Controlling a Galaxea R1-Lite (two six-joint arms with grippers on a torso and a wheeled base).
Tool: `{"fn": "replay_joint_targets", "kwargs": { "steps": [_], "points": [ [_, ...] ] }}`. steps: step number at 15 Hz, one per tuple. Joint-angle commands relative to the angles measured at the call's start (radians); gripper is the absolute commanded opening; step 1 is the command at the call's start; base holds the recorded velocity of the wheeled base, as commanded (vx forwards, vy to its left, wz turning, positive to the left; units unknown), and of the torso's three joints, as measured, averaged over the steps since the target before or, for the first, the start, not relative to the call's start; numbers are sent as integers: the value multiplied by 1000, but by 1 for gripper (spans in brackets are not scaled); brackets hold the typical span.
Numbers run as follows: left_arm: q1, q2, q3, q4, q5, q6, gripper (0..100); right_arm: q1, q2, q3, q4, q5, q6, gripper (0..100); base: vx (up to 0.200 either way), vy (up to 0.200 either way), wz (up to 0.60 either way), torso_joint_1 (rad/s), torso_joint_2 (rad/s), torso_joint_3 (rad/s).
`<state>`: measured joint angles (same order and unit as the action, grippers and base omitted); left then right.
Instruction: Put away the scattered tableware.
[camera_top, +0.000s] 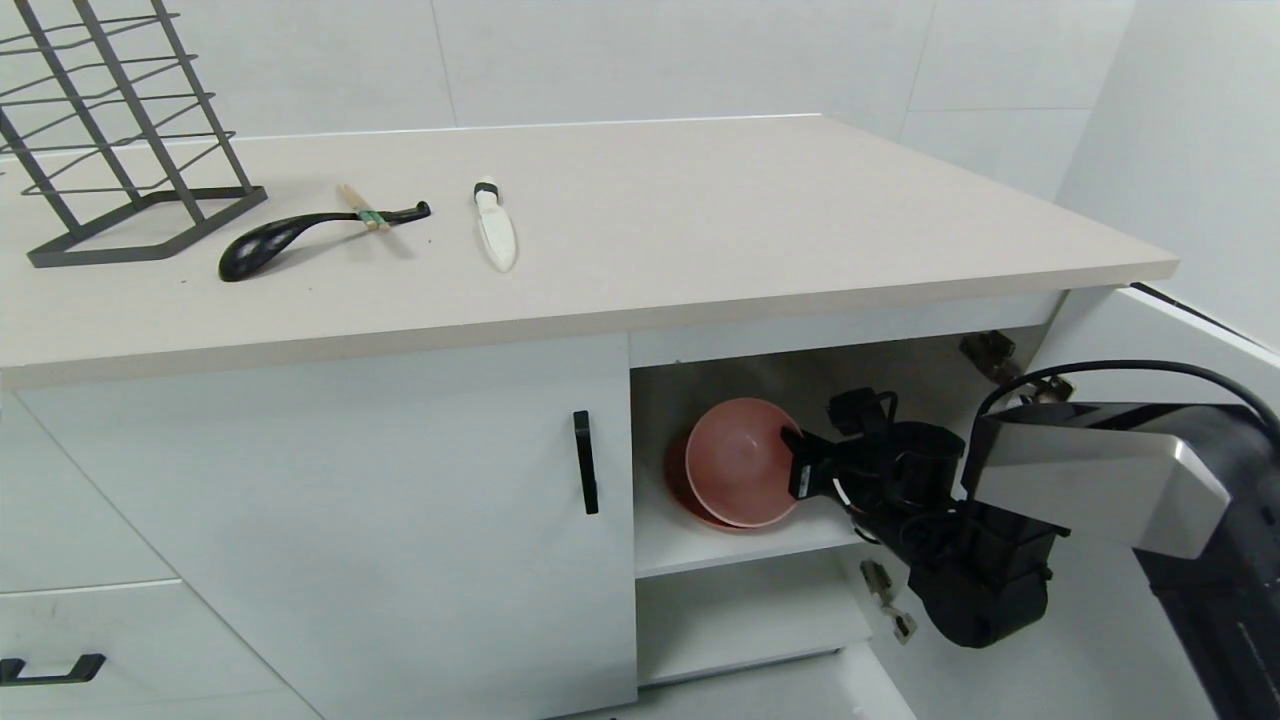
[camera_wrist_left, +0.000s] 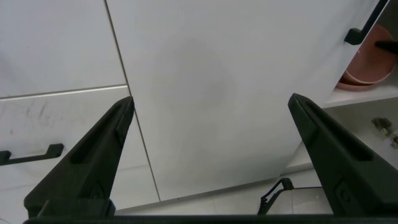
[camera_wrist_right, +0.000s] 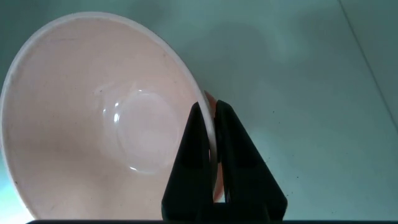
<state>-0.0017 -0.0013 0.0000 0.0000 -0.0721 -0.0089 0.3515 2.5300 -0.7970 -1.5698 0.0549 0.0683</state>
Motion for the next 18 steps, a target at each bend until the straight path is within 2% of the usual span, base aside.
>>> {"fn": "replay_joint_targets", "kwargs": {
  "steps": [1, 2, 12, 14, 18],
  "points": [
    [0, 1, 0, 2, 0, 0, 100, 1, 3, -1, -1, 0, -2, 0, 0, 0, 0, 0, 0, 0],
    [0, 1, 0, 2, 0, 0, 100, 1, 7, -1, -1, -1, -4, 100, 0, 0, 0, 0, 0, 0],
    [-1, 9, 0, 2, -2, 0, 100, 20, -66, 27, -1, 2, -24, 100, 0, 0, 0, 0, 0, 0],
    [-1, 9, 0, 2, -2, 0, 100, 40, -143, 94, -1, 0, -27, 100, 0, 0, 0, 0, 0, 0],
    [0, 7, 0, 2, -2, -2, 100, 89, -375, 343, -1, -1, -28, 100, 0, 0, 0, 0, 0, 0]
  ]
}}
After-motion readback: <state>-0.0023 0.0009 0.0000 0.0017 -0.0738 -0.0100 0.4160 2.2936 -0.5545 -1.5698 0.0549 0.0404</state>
